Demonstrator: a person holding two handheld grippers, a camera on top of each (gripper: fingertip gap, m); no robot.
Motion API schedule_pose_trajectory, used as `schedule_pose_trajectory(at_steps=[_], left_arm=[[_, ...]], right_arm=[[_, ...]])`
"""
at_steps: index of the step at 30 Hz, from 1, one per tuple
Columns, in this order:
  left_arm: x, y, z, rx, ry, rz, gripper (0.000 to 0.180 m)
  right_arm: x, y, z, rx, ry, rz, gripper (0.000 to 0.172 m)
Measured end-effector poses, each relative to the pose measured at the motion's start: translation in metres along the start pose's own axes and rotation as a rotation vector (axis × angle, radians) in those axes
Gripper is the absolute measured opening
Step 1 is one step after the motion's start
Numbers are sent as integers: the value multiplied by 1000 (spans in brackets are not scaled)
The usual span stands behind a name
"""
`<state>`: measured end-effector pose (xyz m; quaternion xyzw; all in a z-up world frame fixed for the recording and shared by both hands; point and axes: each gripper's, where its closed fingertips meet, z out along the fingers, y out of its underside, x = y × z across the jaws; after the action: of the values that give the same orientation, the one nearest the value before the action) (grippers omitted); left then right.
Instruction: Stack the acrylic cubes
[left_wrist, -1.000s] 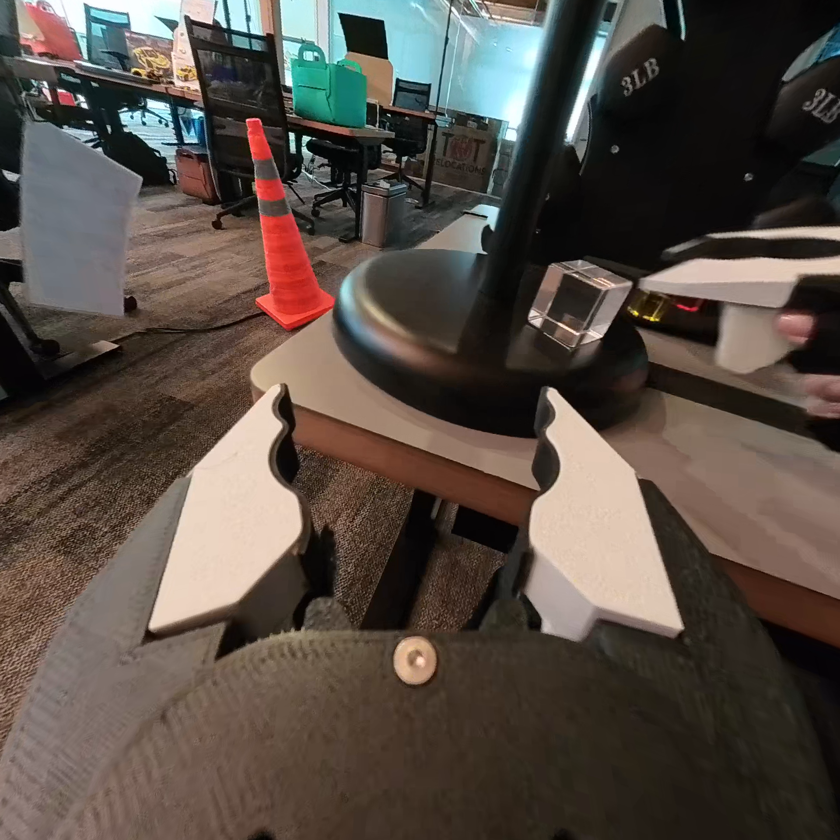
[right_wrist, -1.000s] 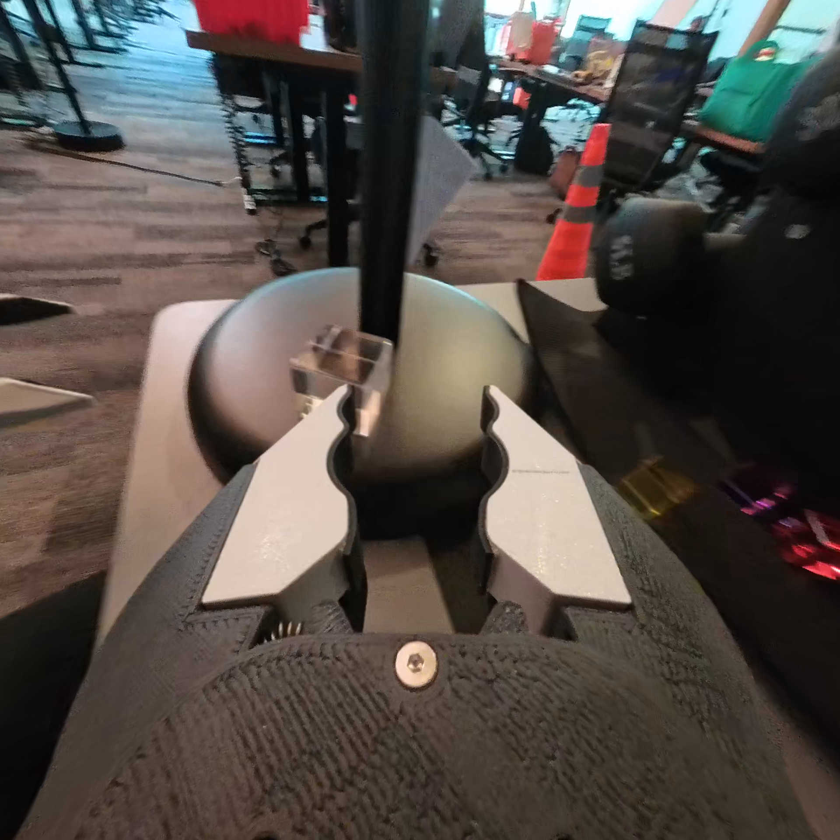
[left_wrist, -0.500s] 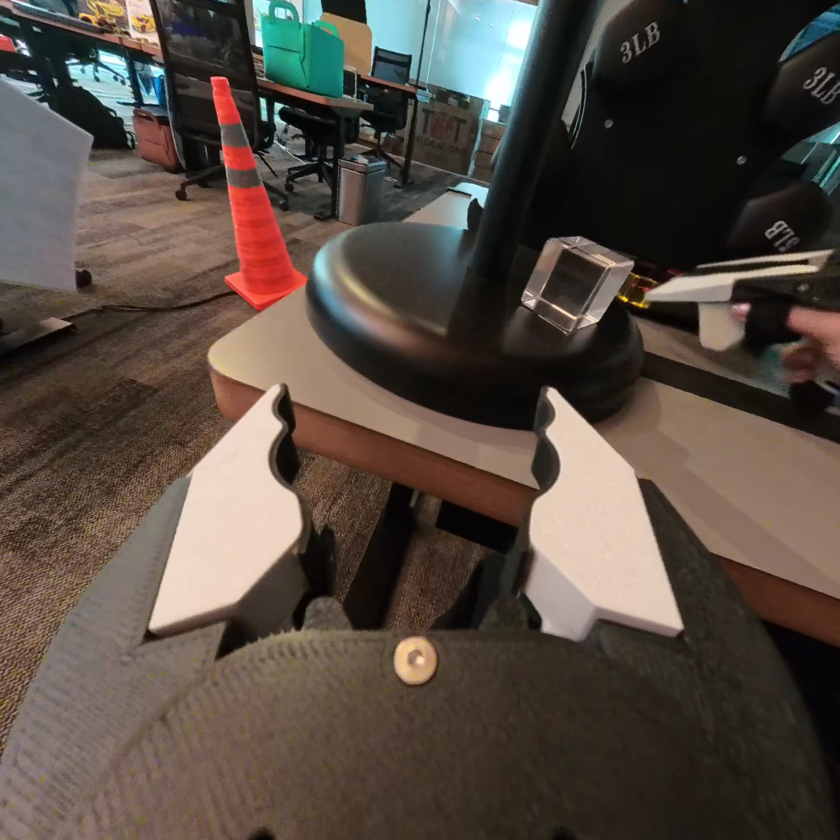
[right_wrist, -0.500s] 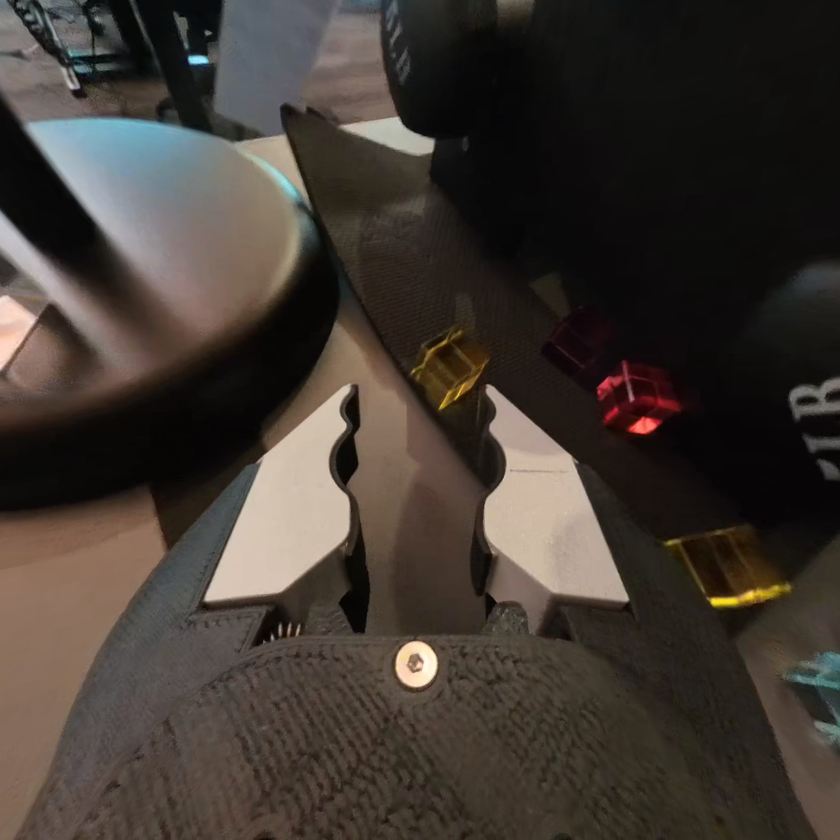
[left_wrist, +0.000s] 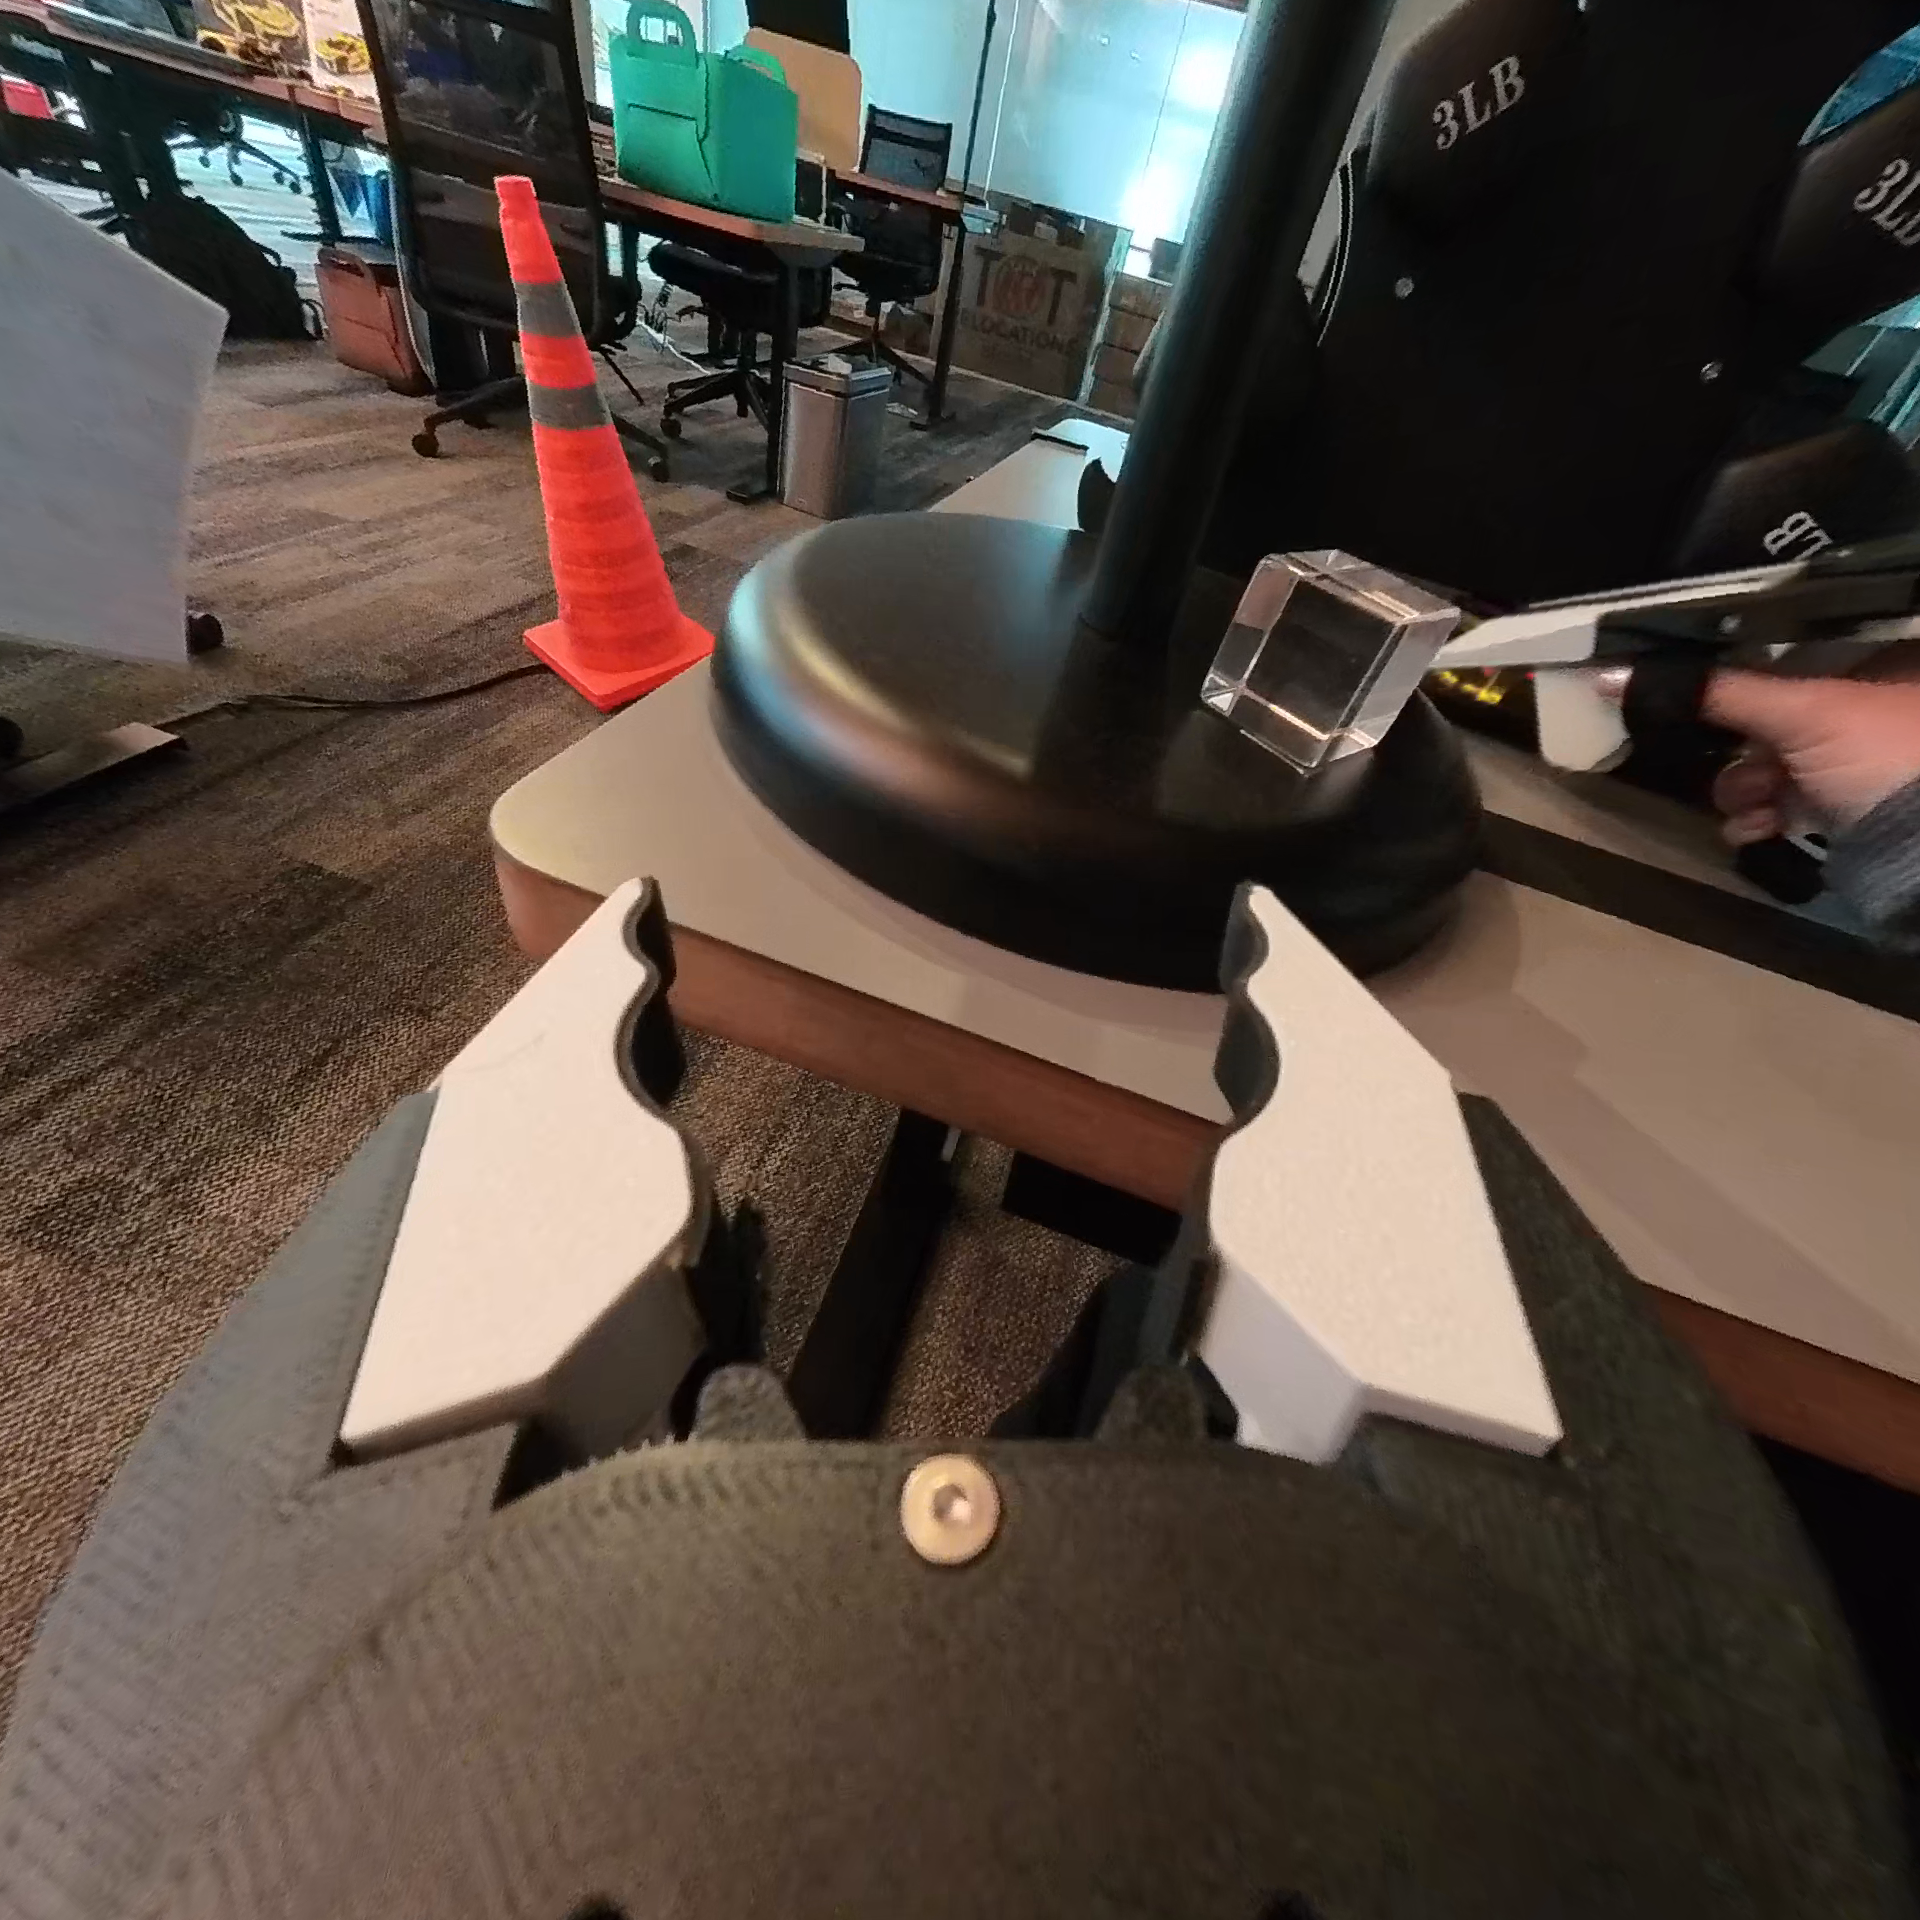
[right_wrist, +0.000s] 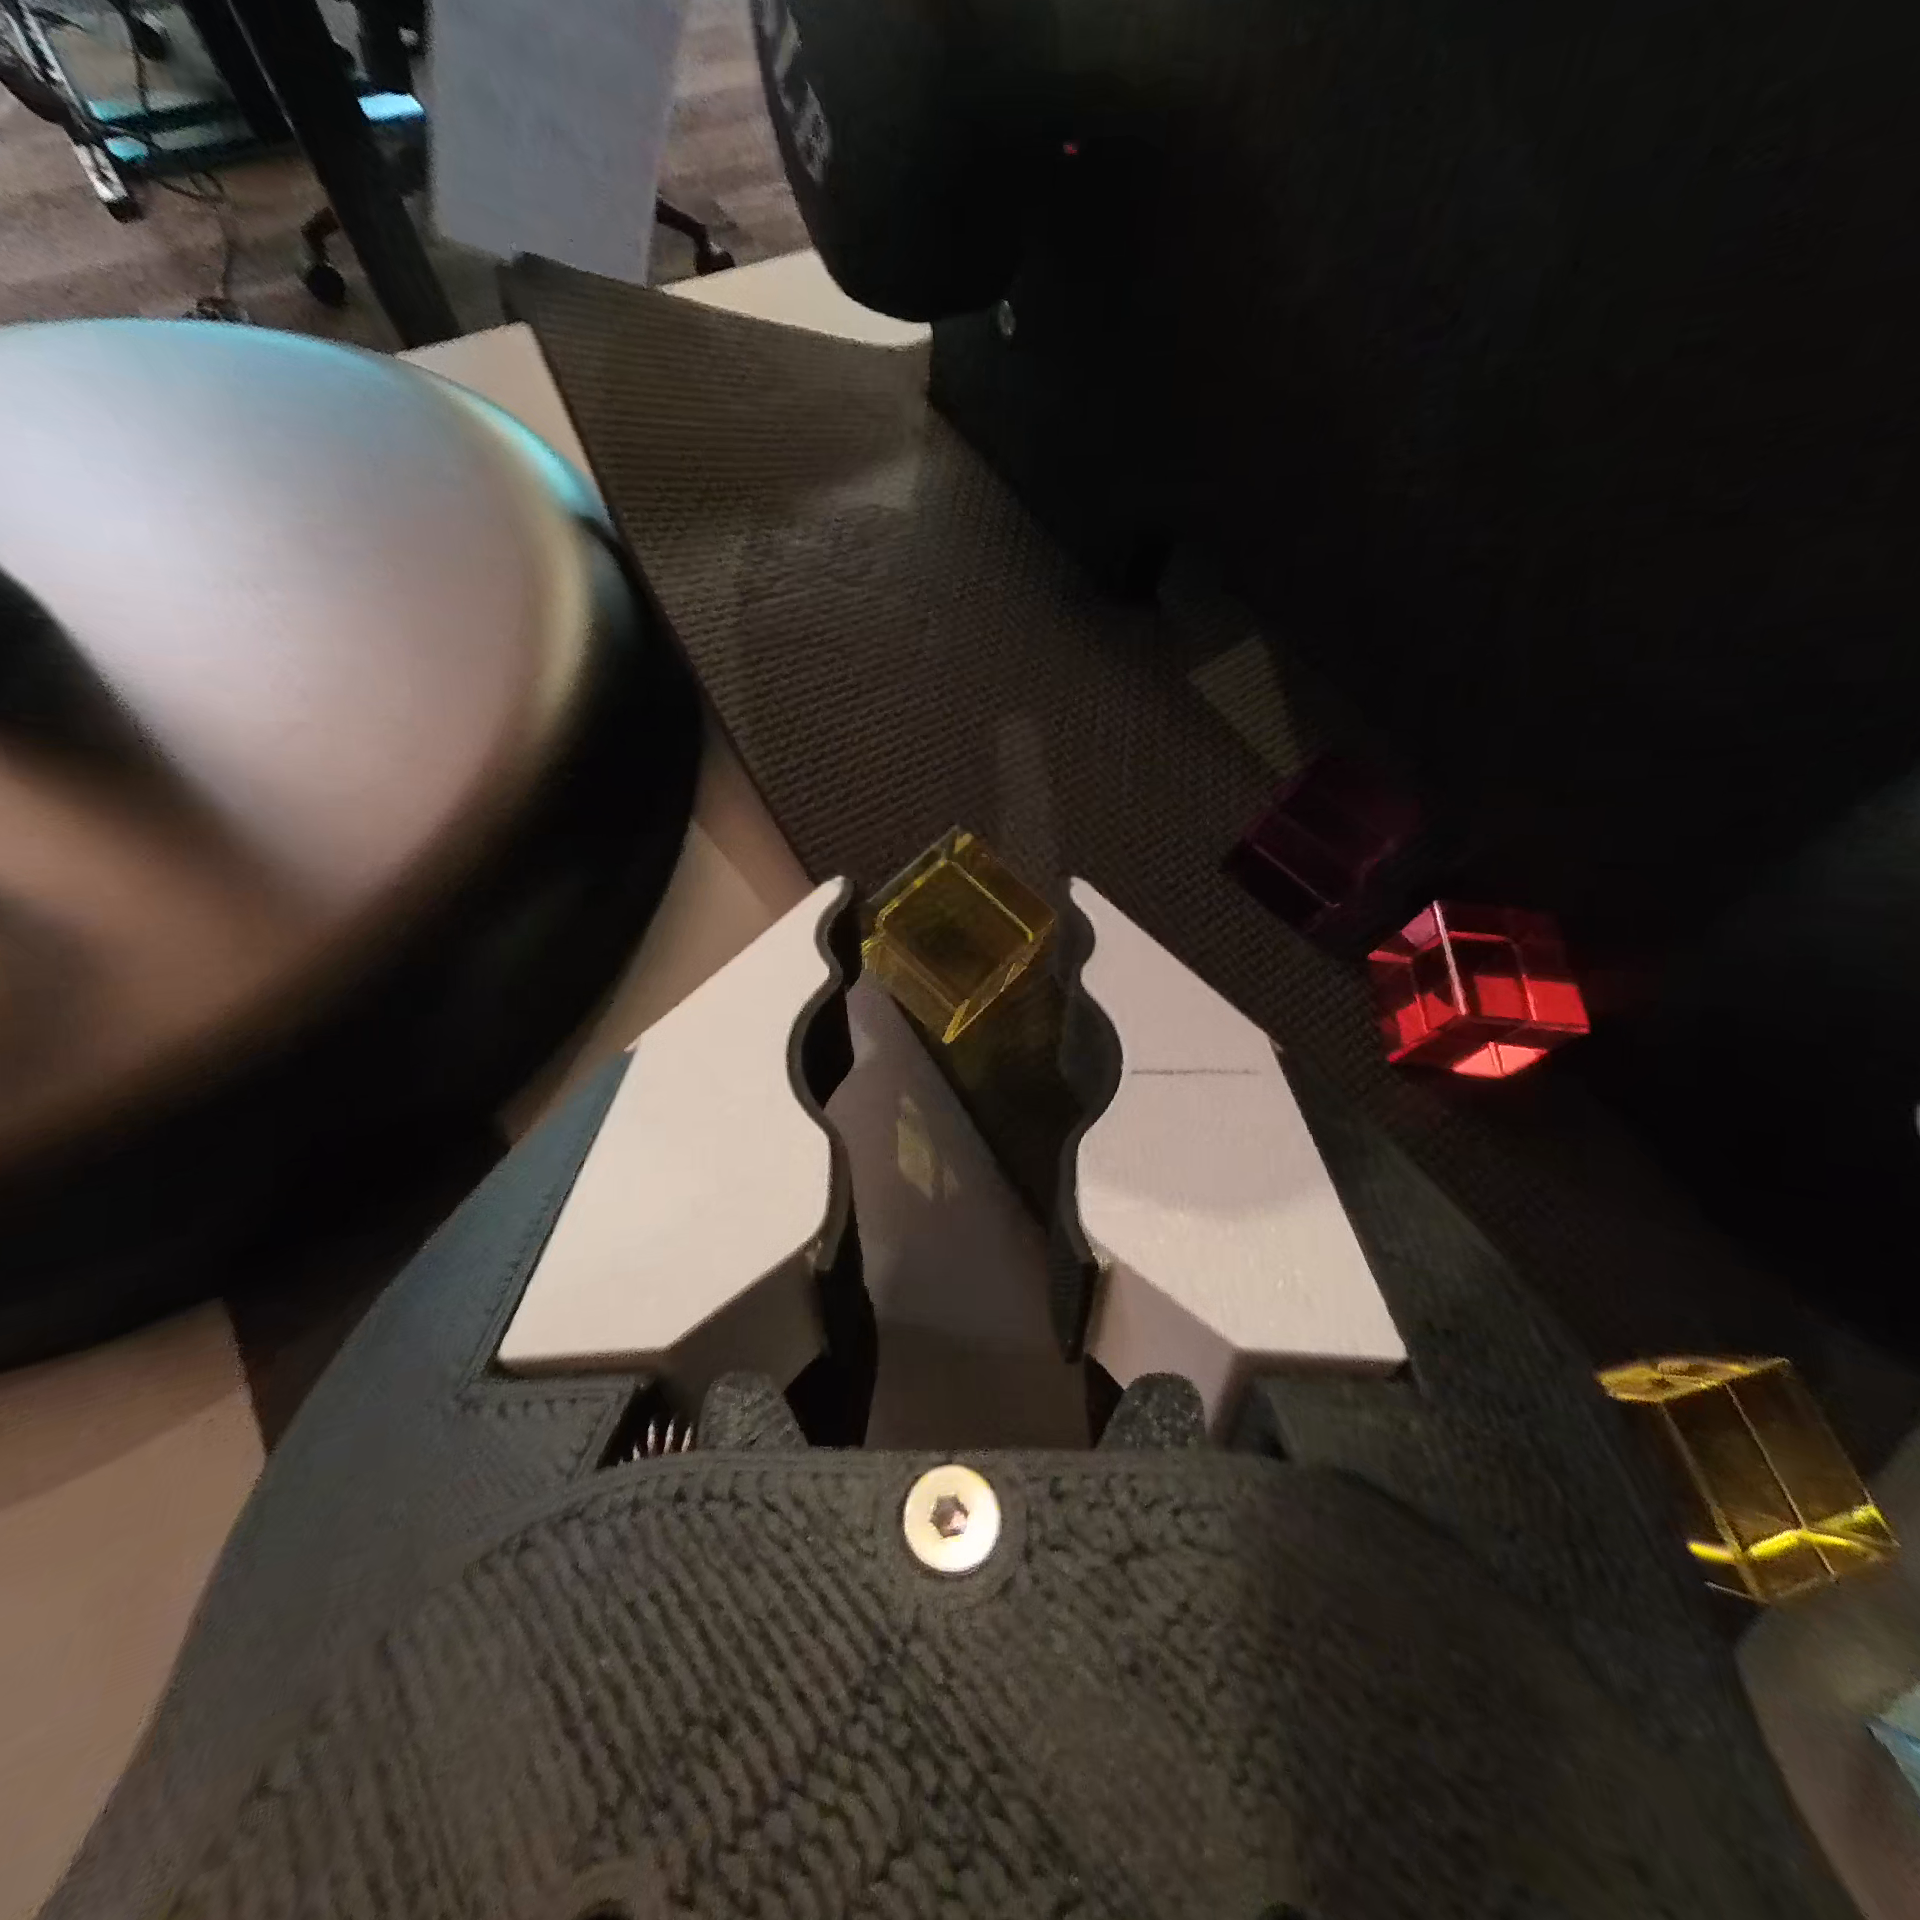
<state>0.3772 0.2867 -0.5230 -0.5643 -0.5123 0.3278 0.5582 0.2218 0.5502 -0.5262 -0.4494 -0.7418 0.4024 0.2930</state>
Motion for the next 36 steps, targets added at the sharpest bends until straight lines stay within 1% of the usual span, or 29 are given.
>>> schedule_pose_trajectory(at_steps=[2,4,6,7,8,10,14,17,21,31,32,33,34,36], left_arm=[[0,-1,-1,4,-1,4,105],[-1,-2,-2,10,1,-2,105],[-2,-4,-2,16,2,-9,105],[-2,-4,-3,18,3,-11,105],[-1,-5,-3,19,5,-11,105],[0,-5,-3,20,5,-6,105],[-1,-7,-7,26,-1,2,105],[-4,-9,-9,33,-8,-4,105],[-10,-12,-13,43,-21,-8,104],[-11,-12,-14,45,-27,-10,105],[-11,-12,-14,44,-27,-9,105],[-11,-12,-14,44,-27,-9,105],[-11,-13,-15,45,-29,-8,105],[-12,-13,-16,49,-35,-5,105]], right_arm=[[-14,-12,-7,72,-76,-46,36],[-40,-37,-24,187,-206,-109,35],[-79,-66,-49,292,-398,-176,35],[-100,-75,-61,313,-499,-215,35],[-116,-80,-68,303,-561,-250,36],[-138,-83,-70,233,-612,-328,36],[-178,-78,-69,131,-707,-444,35],[-193,-69,-65,79,-737,-498,36],[-196,-51,-54,5,-711,-557,36],[-192,-53,-51,35,-644,-541,36],[-191,-53,-52,43,-635,-539,40],[-190,-55,-53,59,-622,-530,53],[-187,-60,-56,93,-608,-515,61],[-174,-77,-67,223,-561,-466,65]])
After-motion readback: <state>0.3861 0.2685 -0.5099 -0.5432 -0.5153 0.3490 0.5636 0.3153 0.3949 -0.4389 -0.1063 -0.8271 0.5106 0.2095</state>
